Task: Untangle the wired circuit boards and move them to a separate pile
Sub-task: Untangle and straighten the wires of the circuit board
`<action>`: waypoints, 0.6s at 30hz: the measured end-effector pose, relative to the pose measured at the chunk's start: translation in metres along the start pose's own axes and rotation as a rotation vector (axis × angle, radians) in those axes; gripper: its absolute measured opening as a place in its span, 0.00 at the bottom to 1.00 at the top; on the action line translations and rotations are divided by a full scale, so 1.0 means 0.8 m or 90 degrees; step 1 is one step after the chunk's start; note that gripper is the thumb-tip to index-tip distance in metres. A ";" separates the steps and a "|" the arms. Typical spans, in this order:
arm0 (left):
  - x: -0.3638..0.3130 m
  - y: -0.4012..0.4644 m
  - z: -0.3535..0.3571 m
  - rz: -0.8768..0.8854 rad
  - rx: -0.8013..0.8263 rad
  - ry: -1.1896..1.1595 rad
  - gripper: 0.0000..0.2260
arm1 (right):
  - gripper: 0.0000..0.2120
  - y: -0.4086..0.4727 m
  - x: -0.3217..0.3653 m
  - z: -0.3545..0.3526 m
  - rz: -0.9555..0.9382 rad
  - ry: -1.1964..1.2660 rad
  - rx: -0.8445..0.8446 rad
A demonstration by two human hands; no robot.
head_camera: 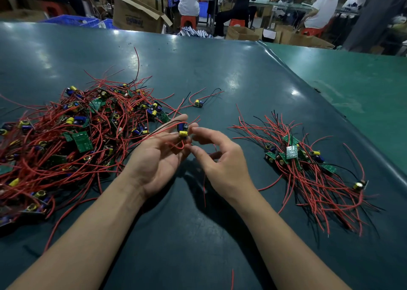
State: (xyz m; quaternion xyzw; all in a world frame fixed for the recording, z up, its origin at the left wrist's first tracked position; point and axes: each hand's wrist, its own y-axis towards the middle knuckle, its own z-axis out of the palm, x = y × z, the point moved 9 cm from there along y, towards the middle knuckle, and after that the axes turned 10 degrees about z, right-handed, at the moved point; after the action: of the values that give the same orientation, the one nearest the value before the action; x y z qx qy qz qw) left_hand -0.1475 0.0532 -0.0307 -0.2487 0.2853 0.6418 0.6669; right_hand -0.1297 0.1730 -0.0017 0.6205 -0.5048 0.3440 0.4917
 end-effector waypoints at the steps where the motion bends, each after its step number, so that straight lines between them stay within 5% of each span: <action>1: 0.000 0.000 -0.001 0.008 -0.003 0.006 0.22 | 0.13 -0.002 0.006 -0.001 -0.036 -0.025 -0.009; 8: -0.011 0.006 -0.014 0.075 -0.067 -0.024 0.14 | 0.01 -0.007 0.021 -0.030 -0.113 -0.076 -0.157; 14: -0.006 0.003 -0.003 0.107 0.001 0.085 0.13 | 0.06 -0.001 -0.014 0.006 0.123 0.159 0.052; 18: -0.008 0.001 0.002 0.157 0.053 0.222 0.15 | 0.07 0.002 -0.035 -0.002 0.223 0.218 -0.003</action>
State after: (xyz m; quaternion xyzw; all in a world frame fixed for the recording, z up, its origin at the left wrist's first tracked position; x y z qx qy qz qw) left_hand -0.1485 0.0497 -0.0251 -0.2915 0.4513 0.6534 0.5334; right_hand -0.1381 0.1823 -0.0268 0.4554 -0.5144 0.5231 0.5044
